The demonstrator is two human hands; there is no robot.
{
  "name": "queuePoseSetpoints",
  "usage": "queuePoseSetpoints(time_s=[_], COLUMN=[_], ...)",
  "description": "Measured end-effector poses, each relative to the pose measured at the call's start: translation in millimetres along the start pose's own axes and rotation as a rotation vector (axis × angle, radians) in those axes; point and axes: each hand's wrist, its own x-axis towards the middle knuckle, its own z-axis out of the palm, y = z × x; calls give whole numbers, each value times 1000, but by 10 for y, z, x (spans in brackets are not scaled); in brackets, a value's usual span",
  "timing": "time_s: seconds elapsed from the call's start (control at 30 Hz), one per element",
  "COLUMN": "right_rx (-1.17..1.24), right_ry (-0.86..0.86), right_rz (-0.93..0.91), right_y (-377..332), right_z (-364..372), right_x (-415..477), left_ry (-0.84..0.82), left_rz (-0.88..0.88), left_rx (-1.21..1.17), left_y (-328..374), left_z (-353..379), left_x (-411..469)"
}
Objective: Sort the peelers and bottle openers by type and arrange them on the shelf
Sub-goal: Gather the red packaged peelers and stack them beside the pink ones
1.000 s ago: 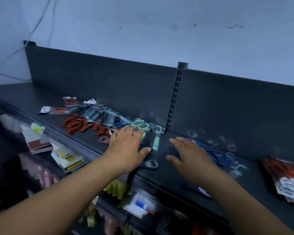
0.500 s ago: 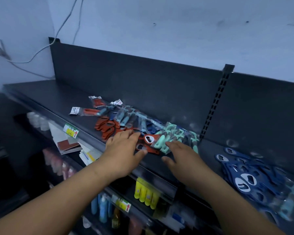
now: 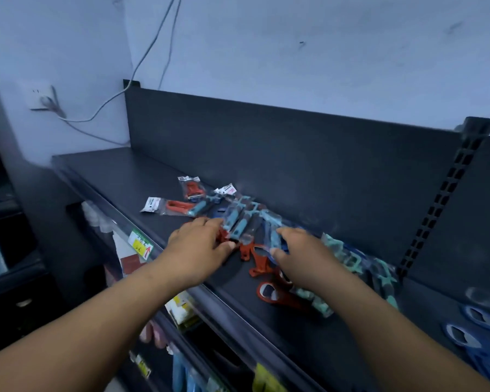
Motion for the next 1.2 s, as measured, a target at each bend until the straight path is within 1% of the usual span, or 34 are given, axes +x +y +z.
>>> queuePoseSetpoints(time_s=[0.17, 0.4, 0.57, 0.73, 0.83, 0.9, 0.97, 1.03, 1.13, 1.2], right_rx=[-29, -44, -44, -15, -17, -70, -130, -153, -155, -134], right_ry=[-16, 27, 21, 59, 66, 41, -10, -18, 42, 67], right_rz=[-43, -76, -26, 27, 95, 163, 220, 257, 266, 237], right_y=[-180, -657, -1068, -1473, -1643, -1713, -1761, -1787, -1801, -1798], right_z=[37, 198, 426, 662, 873, 1022, 1141, 1216, 1221, 1171], right_x=[319, 1033, 1693, 2379, 2743, 2947, 3074, 3132, 3172, 3156], left_ry=[15, 23, -47, -104, -117, -138, -164, -170, -144, -137], left_rz=[-59, -35, 90, 223, 261, 265, 275, 310, 378, 409], left_rx=[-41, -32, -71, -144, -198, -233, -255, -286, -313, -225], left_y=[-391, -1204, -1719, -2088, -2207, -2283, -2382, -2455, -2556, -2588], left_z=[-28, -93, -143, -83, -27, -7, 26, 53, 93, 119], left_x=[471, 1387, 2089, 2623, 2781, 2860, 2939, 2987, 3049, 3075])
